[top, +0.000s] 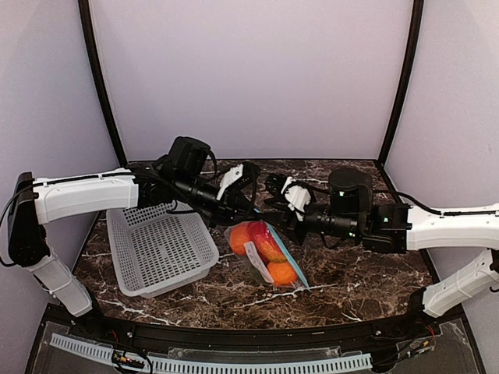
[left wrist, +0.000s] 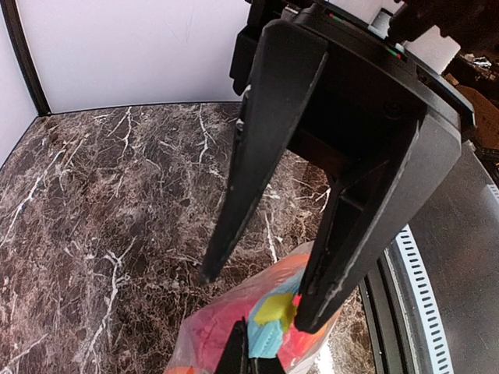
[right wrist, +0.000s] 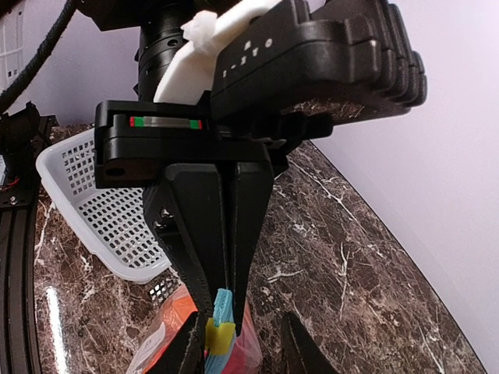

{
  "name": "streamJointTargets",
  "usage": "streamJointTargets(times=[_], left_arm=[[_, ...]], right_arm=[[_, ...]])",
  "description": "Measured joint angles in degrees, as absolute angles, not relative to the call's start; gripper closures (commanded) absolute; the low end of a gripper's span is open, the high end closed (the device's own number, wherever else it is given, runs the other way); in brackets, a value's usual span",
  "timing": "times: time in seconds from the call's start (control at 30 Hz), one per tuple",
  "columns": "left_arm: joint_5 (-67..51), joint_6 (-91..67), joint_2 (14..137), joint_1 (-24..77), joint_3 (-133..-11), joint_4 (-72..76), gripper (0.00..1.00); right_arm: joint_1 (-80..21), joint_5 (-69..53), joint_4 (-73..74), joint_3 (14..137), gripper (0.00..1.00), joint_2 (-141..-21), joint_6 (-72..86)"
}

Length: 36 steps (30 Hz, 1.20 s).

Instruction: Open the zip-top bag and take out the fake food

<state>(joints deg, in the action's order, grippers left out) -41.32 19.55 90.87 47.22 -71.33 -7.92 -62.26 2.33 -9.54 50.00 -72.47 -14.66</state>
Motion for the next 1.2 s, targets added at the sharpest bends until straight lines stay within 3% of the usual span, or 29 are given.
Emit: streamJointTargets(times=[0.2,0.47,0.67,1.2], left_arm=[[-41.36,19.27,90.87,47.22,-71.33,-7.94,0.99],[-41.32,19.22,90.87,47.2,-71.33,-7.92,0.99],[-41.06,19.22,90.87,47.13,-71.31,-8.01,0.99],[-44.07,18.2,89.89,45.01,-67.13,-3.01,0.99]], right_arm=[[-62.26,1.41,-10.04,49.67,0.65,-73.41,-14.39],[-62.63,1.32,-10.83,48.9,0.9,-73.84,-14.24],[-62.63,2.02,-11.53,48.71,0.99,-74.04,-14.37],[-62.7,3.73,-12.43,44.42,1.0,-71.77,-13.56]])
